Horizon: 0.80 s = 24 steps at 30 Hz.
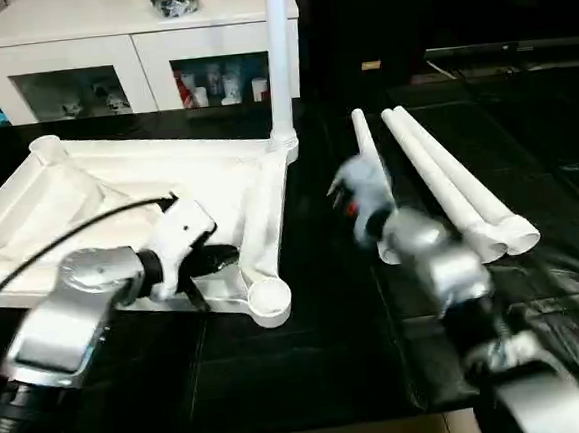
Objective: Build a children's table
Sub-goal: Pick table leg
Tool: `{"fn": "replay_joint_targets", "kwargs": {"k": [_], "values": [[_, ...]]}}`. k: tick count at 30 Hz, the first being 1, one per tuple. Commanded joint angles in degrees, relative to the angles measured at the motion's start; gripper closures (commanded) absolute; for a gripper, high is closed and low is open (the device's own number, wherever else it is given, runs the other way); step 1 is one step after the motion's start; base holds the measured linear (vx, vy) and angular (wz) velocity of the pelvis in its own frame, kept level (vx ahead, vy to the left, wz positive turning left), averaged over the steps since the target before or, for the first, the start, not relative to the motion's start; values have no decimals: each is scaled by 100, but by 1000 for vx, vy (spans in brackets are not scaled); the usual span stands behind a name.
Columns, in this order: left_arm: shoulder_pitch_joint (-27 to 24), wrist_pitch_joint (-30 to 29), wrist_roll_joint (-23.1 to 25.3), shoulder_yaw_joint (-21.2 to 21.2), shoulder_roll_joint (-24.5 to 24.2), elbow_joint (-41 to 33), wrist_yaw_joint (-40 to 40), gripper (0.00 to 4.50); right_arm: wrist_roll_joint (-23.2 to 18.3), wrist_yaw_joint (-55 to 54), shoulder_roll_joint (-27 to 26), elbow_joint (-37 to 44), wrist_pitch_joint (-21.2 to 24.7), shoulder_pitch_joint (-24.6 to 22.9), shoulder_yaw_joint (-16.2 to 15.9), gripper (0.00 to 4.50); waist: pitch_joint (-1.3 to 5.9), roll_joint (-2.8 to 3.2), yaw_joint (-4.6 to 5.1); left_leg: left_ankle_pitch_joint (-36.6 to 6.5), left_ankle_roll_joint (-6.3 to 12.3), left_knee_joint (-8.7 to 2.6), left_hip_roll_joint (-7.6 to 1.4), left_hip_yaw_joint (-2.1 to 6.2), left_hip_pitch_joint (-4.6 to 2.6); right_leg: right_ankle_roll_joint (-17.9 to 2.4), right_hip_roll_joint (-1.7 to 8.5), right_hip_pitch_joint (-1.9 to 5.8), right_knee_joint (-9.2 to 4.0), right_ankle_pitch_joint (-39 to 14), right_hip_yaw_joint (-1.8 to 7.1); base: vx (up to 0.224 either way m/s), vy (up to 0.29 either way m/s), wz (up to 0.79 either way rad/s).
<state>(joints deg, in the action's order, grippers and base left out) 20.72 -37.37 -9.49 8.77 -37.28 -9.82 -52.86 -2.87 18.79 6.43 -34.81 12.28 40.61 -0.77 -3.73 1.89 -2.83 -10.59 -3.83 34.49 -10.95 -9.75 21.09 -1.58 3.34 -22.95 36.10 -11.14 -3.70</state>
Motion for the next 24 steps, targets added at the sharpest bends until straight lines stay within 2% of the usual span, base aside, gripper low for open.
{"fn": "replay_joint_targets", "kwargs": {"k": [1,3,5,8,9,10,13,16,18,19,21,24], "values": [[-30,-63,-105,27,-82,-243,-176,365,-123,-210,-4,-243,-27,91,165,0,414,126,-14,-1321,-222,-398,-152,76,-80,-1270,402,281,-418,-947,290,0,0,0],[-31,-140,-220,35,-96,-406,-242,361,-143,-437,-5,-473,97,209,289,0,419,128,-24,-1262,-216,-389,-146,67,-76,-1294,396,287,-406,-832,288,0,0,0],[-12,-203,-330,33,-98,-532,-284,330,-66,-707,25,-750,175,318,334,0,425,104,-30,-1180,-229,-386,-141,61,-73,-1311,388,291,-389,-763,283,0,0,0],[60,-279,-466,-18,-52,-656,-292,317,-60,-1002,27,-1216,424,515,464,0,414,96,-40,-1265,-249,-381,-134,54,-73,-1269,392,285,-397,-923,285,0,0,0],[81,-310,-512,-42,-36,-695,-283,317,-29,-1077,26,-1345,507,576,474,0,409,81,-37,-1256,-245,-384,-131,53,-61,-1246,388,293,-402,-935,285,0,0,0],[94,-326,-540,-56,-27,-721,-279,292,49,-1252,35,-1442,637,636,463,0,419,85,-40,-1209,-254,-384,-137,57,-63,-1230,390,296,-392,-909,283,0,0,0],[108,-361,-591,-90,-15,-767,-275,282,272,-1700,58,-1627,888,769,408,0,421,90,-41,-1129,-279,-379,-134,56,-61,-1214,384,291,-379,-834,281,0,0,0],[111,-396,-622,-105,-19,-795,-278,248,379,-1893,84,-1739,1065,863,341,0,424,88,-38,-1189,-324,-372,-117,48,-65,-1163,378,289,-379,-873,277,0,0,0],[120,-410,-630,-65,-20,-796,-257,240,235,-1930,99,-1846,1437,957,426,0,425,115,-27,-1211,-330,-371,-116,51,-66,-1138,369,290,-375,-863,277,0,0,0],[120,-409,-630,-64,-19,-796,-257,236,230,-1928,100,-1848,1447,958,429,0,424,107,-31,-1205,-325,-375,-122,54,-61,-1135,369,291,-375,-802,277,0,0,0],[127,-386,-627,0,-2,-776,-231,214,-41,-1696,118,-1936,1932,991,608,0,427,108,-21,-1256,-323,-373,-123,55,-70,-1141,363,298,-369,-753,279,0,0,0],[129,-380,-628,14,1,-771,-220,194,-108,-1585,116,-1981,2014,997,657,0,424,107,-30,-1243,-321,-371,-125,50,-63,-1163,372,293,-376,-749,276,0,0,0]]}}
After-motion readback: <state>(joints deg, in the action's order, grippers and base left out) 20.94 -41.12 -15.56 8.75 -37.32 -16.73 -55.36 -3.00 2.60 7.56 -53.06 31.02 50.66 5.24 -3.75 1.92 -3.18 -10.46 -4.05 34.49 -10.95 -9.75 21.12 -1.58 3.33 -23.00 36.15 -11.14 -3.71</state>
